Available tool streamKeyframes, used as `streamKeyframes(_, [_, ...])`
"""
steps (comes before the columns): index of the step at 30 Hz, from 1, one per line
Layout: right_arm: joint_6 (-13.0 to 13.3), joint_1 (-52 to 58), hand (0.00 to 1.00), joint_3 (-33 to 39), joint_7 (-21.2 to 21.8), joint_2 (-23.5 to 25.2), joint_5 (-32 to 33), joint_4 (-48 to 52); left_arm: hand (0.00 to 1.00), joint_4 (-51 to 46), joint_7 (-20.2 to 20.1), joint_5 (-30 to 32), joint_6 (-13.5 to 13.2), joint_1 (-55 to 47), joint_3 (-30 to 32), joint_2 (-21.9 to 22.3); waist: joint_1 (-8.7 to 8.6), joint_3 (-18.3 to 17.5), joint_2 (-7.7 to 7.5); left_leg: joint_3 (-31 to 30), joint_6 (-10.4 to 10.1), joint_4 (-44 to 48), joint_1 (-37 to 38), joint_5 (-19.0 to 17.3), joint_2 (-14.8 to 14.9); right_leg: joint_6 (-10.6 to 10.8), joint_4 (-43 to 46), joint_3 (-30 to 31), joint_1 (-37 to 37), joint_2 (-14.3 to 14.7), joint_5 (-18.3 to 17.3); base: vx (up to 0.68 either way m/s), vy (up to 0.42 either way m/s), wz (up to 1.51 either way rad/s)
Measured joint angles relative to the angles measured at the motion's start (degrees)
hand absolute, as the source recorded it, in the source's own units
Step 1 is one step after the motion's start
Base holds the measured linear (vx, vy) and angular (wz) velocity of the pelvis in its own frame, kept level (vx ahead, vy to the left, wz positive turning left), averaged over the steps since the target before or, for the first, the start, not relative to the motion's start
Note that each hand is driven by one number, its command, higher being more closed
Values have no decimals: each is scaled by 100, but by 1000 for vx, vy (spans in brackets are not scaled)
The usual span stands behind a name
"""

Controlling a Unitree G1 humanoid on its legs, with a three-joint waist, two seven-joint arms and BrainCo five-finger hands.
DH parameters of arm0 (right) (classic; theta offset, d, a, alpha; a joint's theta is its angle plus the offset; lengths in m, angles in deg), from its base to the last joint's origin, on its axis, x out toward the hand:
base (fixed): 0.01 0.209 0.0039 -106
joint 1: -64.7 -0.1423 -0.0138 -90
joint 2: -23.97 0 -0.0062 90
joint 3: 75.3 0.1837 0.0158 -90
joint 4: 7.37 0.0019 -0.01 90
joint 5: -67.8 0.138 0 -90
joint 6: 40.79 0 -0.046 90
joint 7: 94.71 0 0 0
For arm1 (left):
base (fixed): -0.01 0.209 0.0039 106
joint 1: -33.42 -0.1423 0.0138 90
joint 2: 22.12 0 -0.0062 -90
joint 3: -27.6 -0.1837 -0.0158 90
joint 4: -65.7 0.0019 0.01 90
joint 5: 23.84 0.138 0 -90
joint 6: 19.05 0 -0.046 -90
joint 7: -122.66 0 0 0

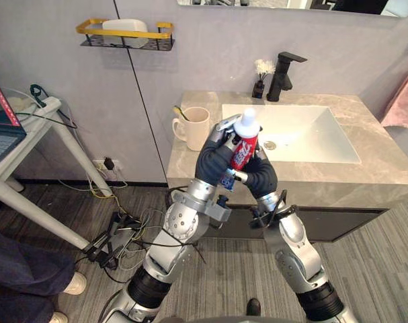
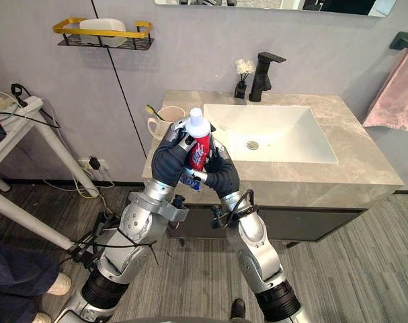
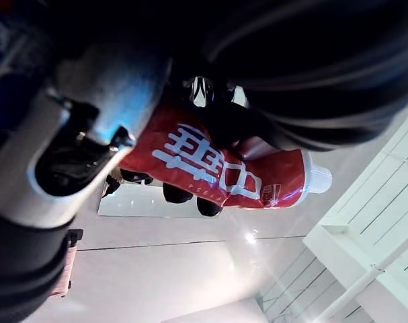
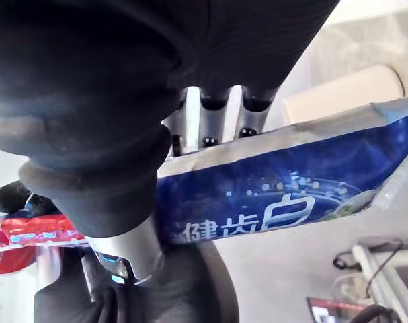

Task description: Organize washtable

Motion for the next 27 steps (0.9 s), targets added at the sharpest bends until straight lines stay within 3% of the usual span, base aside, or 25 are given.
streamKeyframes(15, [44, 127, 100, 163, 270, 11, 70, -226, 100, 98, -65, -2, 206, -3, -42, 0, 4, 0, 0, -49, 0, 2, -36, 4, -1, -3, 0, -86, 18, -8, -10, 0, 0, 1])
streamKeyframes(16, [46, 135, 0, 169, 276, 11, 36, -244, 100, 126, -83, -2, 206, -3, -42, 0, 4, 0, 0, -54, 0, 2, -38, 5, -1, -3, 0, -96, 20, -8, -12, 0, 0, 6])
streamKeyframes(23, [13, 413, 0, 274, 649, -204, -278, -569, 100, 386, -122, 44, 260, -2, 73, -15, 7, 0, 0, -134, -1, 1, -43, 5, -1, -7, 0, -174, 65, -11, -42, -4, -3, 5])
streamKeyframes(27, [-497, 748, 0, 264, 685, -447, -471, -1239, 100, 302, -119, 133, 167, 335, 390, 0, 29, -4, -6, -184, -1, 0, -61, 6, -2, -11, 1, -208, 72, -13, -48, -4, -3, 3])
